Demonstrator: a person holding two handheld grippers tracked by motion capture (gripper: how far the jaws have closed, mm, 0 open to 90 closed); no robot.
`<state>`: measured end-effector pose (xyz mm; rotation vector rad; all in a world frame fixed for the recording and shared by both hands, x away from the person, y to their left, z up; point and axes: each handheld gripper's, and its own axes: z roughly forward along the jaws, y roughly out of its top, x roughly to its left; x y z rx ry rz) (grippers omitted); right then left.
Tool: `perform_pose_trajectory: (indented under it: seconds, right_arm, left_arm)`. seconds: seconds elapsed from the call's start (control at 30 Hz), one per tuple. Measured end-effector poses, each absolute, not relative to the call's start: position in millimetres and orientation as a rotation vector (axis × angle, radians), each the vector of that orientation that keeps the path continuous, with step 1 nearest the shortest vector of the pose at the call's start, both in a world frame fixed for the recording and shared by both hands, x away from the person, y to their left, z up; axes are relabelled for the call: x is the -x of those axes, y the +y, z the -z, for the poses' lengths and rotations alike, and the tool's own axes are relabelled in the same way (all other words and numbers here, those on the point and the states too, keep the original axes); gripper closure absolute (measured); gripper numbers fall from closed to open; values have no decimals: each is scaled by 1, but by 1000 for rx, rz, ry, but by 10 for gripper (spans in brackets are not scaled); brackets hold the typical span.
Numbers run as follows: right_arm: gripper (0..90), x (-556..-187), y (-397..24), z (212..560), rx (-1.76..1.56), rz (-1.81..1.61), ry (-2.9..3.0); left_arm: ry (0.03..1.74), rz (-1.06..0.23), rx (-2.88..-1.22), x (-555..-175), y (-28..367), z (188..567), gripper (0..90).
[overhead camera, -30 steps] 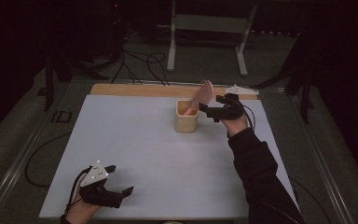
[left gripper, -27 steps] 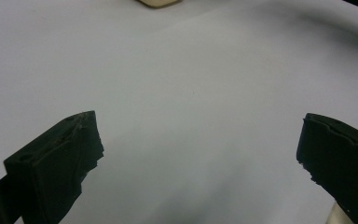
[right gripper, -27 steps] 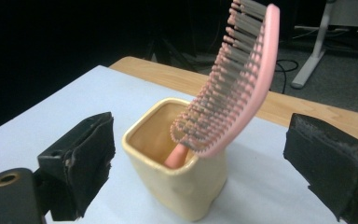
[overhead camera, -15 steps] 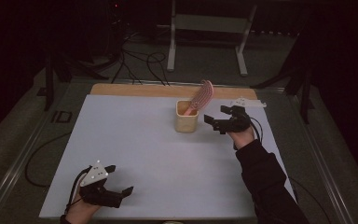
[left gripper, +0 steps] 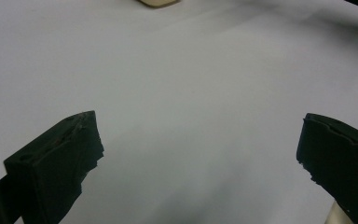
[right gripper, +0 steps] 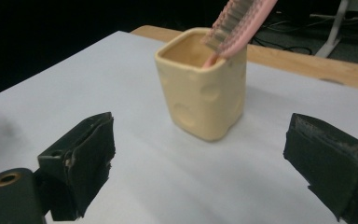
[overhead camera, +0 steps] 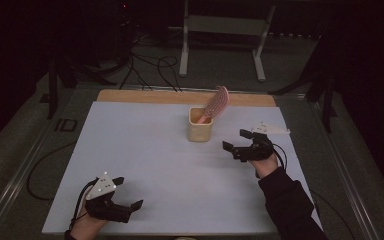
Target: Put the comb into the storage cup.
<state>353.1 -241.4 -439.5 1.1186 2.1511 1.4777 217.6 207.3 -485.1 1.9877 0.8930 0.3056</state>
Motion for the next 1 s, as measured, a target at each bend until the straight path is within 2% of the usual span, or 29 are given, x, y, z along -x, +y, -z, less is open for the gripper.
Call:
perform_pose_trajectory:
  seconds: [0.5, 1.0]
  right_arm:
    - [86, -314, -255, 468, -1108, -1486, 2193]
    - [86, -283, -267, 479, -1080, -1437, 2203]
  left_arm:
    - [890, -310, -1992, -217, 207, 485, 4]
    - [889, -315, -1998, -216, 206, 484, 4]
